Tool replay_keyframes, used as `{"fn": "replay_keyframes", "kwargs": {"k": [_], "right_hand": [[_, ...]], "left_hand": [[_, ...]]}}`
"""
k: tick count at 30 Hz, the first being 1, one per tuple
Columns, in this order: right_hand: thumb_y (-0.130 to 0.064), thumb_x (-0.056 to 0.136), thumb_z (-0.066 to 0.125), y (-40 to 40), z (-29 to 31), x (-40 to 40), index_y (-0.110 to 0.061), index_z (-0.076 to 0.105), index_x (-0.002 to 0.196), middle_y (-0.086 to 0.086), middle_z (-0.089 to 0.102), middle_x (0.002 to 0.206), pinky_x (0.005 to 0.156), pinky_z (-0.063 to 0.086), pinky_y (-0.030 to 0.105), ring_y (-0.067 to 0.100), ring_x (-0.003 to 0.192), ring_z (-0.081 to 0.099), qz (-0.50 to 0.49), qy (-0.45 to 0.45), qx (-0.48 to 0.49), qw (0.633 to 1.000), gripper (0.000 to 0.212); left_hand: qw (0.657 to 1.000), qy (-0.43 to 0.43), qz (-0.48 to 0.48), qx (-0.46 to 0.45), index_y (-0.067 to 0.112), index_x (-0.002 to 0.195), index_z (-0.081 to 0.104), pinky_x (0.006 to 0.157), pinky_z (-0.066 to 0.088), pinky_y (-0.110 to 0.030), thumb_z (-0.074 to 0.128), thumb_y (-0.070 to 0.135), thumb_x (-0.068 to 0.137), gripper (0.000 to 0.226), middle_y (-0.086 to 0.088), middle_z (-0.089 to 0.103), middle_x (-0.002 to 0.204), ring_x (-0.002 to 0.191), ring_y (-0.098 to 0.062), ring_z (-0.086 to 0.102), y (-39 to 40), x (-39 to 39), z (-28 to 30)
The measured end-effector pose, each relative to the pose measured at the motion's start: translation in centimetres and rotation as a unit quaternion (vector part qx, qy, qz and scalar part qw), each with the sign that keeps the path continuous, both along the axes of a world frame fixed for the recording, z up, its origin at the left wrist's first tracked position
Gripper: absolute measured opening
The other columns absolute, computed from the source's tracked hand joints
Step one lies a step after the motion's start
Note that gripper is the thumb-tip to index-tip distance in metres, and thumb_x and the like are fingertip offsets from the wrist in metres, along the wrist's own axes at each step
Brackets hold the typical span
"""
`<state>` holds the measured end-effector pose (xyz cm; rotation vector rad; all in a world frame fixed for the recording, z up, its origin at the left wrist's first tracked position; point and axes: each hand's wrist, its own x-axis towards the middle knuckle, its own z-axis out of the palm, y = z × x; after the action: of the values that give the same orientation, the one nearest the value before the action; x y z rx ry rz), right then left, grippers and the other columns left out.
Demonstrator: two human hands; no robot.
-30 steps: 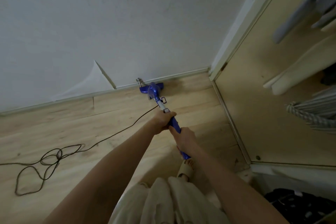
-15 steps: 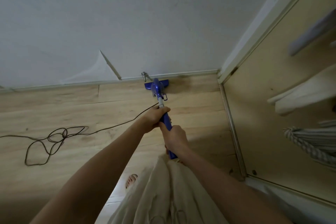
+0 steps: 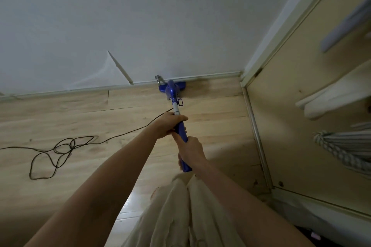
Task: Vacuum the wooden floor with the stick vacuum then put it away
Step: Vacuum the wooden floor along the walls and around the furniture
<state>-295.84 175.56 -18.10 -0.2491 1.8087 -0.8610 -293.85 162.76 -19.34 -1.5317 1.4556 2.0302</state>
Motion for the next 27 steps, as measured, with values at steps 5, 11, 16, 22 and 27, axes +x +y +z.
{"fn": "replay_keyframes", "kwargs": {"k": [5, 11, 16, 22, 27], "right_hand": [[-0.043, 0.097, 0.054, -1.4, 0.2, 1.9, -0.006, 0.051, 0.085, 0.006, 0.051, 0.057, 0.041, 0.043, 0.025, 0.012, 0.034, 0.048, -0.11, -0.034, -0.021, 0.993, 0.039], [-0.041, 0.097, 0.053, -4.0, 0.4, 5.6, -0.009, 0.048, 0.081, 0.007, 0.051, 0.061, 0.048, 0.047, 0.031, 0.017, 0.041, 0.05, -0.142, -0.064, -0.035, 0.987, 0.036], [-0.043, 0.097, 0.05, -6.3, 0.9, 6.9, -0.01, 0.049, 0.084, 0.008, 0.055, 0.068, 0.062, 0.052, 0.037, 0.02, 0.052, 0.053, -0.135, -0.059, -0.026, 0.989, 0.035], [-0.046, 0.099, 0.047, -1.7, 1.8, 3.9, -0.007, 0.048, 0.094, 0.007, 0.053, 0.069, 0.045, 0.044, 0.027, 0.018, 0.047, 0.051, 0.018, 0.026, 0.048, 0.998, 0.04], [-0.046, 0.1, 0.044, 3.4, 4.7, 2.2, -0.008, 0.048, 0.099, 0.005, 0.054, 0.071, 0.048, 0.045, 0.026, 0.014, 0.052, 0.052, 0.049, 0.069, 0.076, 0.994, 0.039]], "left_hand": [[0.999, -0.007, -0.005, -0.039, -0.001, 0.107, 0.05, 0.066, 0.055, -0.032, 0.065, 0.014, 0.09, 0.027, -0.014, 0.058, 0.083, 0.069, -0.022, 0.059, -0.6, 0.1, 0.5], [0.999, -0.008, 0.002, -0.044, -0.002, 0.114, 0.052, 0.064, 0.051, -0.031, 0.063, 0.016, 0.091, 0.031, -0.014, 0.057, 0.084, 0.07, -0.022, 0.058, -2.7, 3.4, 0.2], [0.999, 0.015, 0.021, -0.035, 0.002, 0.099, 0.055, 0.069, 0.054, -0.032, 0.063, 0.015, 0.091, 0.018, -0.014, 0.058, 0.084, 0.071, -0.022, 0.058, -4.5, 4.7, 0.4], [1.0, 0.023, 0.01, -0.003, -0.003, 0.106, 0.05, 0.073, 0.057, -0.036, 0.058, 0.014, 0.095, 0.022, -0.017, 0.061, 0.084, 0.073, -0.025, 0.062, -1.1, 4.4, 0.3], [0.998, 0.051, -0.013, 0.027, 0.003, 0.097, 0.05, 0.094, 0.052, -0.047, 0.058, 0.016, 0.094, 0.015, -0.02, 0.056, 0.099, 0.091, -0.028, 0.059, 3.3, 2.9, 0.8]]}}
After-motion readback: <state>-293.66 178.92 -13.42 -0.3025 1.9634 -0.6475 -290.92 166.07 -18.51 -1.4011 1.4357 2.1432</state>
